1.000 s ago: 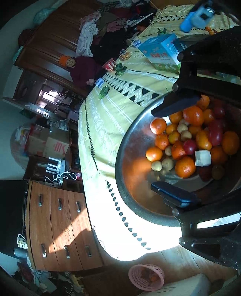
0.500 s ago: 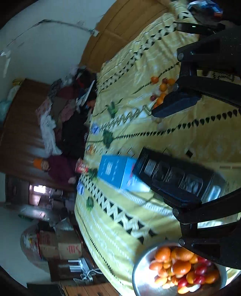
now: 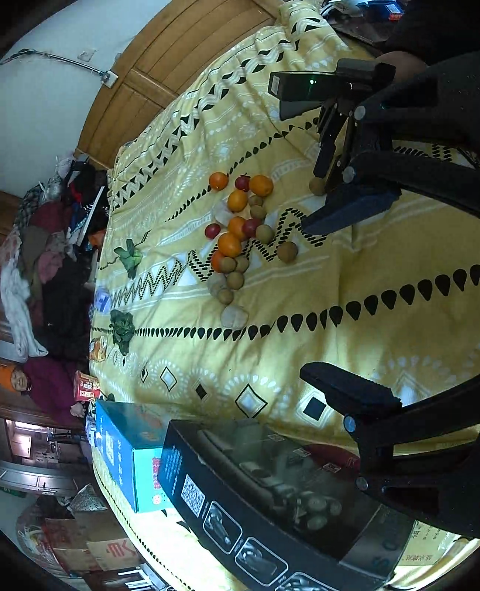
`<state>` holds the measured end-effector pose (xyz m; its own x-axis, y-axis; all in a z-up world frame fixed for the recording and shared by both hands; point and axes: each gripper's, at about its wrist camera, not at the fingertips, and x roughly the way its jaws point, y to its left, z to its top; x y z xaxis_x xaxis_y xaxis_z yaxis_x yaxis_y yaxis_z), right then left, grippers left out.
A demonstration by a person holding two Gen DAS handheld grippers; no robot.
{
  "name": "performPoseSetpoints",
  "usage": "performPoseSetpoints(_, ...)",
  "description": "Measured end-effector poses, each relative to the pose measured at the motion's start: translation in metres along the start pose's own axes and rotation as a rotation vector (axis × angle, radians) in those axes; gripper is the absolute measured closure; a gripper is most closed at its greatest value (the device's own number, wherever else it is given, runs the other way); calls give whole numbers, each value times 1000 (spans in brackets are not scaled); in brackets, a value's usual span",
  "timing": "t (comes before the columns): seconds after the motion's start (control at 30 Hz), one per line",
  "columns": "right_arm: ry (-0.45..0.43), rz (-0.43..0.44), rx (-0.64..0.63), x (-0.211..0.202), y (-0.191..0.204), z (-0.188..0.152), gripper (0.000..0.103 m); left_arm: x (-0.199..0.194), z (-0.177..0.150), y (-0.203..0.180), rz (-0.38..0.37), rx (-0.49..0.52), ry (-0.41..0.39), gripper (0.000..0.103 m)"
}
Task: Organize fruits
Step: 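Grasp a brown kiwi with the right gripper while the left gripper grasps another kiwi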
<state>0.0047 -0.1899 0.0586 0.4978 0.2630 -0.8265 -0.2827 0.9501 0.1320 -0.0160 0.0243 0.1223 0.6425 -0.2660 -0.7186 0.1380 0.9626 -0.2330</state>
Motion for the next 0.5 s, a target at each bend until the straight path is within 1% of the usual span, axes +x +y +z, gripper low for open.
performPoseSetpoints(0.03,-8,3,3,-1,-1,-2,68,7,0,-1,-5,3,11,30)
performPoseSetpoints(0.1,-10,11,-19,0,-2,-3,68,22,2,-6,-24,7,29,30)
performPoseSetpoints(0.2,-16,13,-54,4,0,0,66,47,6,-19,-65,31,45,30)
performPoseSetpoints(0.27,-9,13,-68,10,1,1,69,66,9,-27,-93,50,61,35)
performPoseSetpoints(0.33,-20,15,-55,9,-1,1,77,88,11,-34,-116,70,90,47)
performPoseSetpoints(0.4,-41,26,-21,4,-4,-1,77,107,9,-39,-128,81,114,52)
performPoseSetpoints(0.5,-61,56,19,-3,-8,-4,77,131,7,-40,-129,57,142,53)
